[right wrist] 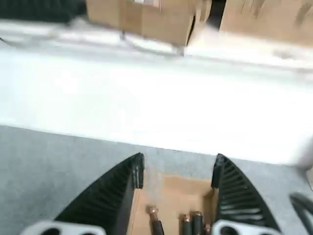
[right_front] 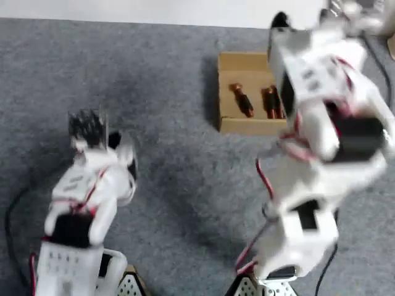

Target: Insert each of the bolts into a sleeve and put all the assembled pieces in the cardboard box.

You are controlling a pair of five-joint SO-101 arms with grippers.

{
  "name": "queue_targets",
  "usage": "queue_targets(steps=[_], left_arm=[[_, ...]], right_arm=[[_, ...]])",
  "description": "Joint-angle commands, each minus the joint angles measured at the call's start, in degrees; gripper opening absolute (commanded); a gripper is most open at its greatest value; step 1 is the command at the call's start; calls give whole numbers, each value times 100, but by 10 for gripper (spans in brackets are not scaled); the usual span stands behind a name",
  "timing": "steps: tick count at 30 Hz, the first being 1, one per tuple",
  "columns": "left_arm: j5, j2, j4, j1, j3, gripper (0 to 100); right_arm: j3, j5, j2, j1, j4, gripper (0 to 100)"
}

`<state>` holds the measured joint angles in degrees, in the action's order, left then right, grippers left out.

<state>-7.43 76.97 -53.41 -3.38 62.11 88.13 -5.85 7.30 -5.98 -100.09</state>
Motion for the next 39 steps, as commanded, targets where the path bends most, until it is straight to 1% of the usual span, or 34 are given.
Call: queue_targets(steps=[1,4,6,10,12,15,19,20,21,23,26,30,32,33,36,39], left_arm=[[651,1402,-695,-40,602,6],[747,2554,-914,4,1429,6],[747,2967,-967,4,1974,6],[747,2554,-949,-13,2747,6],[747,2633,-949,-40,3011,6],[738,2756,-993,-40,3090,6],[721,2747,-1064,-57,3407,6],[730,2747,-1099,-119,3503,6],[721,2738,-1204,-242,3512,6],[721,2738,-1512,-523,3512,6],[721,2738,-1846,-989,3512,6],[738,2738,-1899,-1059,3512,10],[738,2738,-1899,-1059,3512,10],[738,2738,-1899,-1059,3512,10],[738,2738,-1908,-1059,3512,10],[738,2738,-1908,-1059,3512,10]], right_arm=[[-1701,53,-1895,13,-101,210],[-3380,53,-3310,-356,-101,210],[-4505,44,-4277,-497,-92,210],[-6800,0,-6273,-514,-57,210],[-7952,-290,-7354,-514,119,210],[-9789,-862,-9103,-514,505,210],[-12189,-1064,-11240,-497,752,210],[-12708,-1090,-11442,-497,655,210],[-13015,-1108,-11336,-497,514,210],[-12901,-1081,-11046,-505,532,210],[-12848,-1073,-11011,-514,848,210],[-14369,-1099,-11248,-435,1446,210],[-15240,-1099,-11266,-145,1727,210],[-15538,-1099,-11257,110,1859,210],[-15846,-1073,-11213,892,2448,210],[-16971,-1055,-11257,1253,2897,210]])
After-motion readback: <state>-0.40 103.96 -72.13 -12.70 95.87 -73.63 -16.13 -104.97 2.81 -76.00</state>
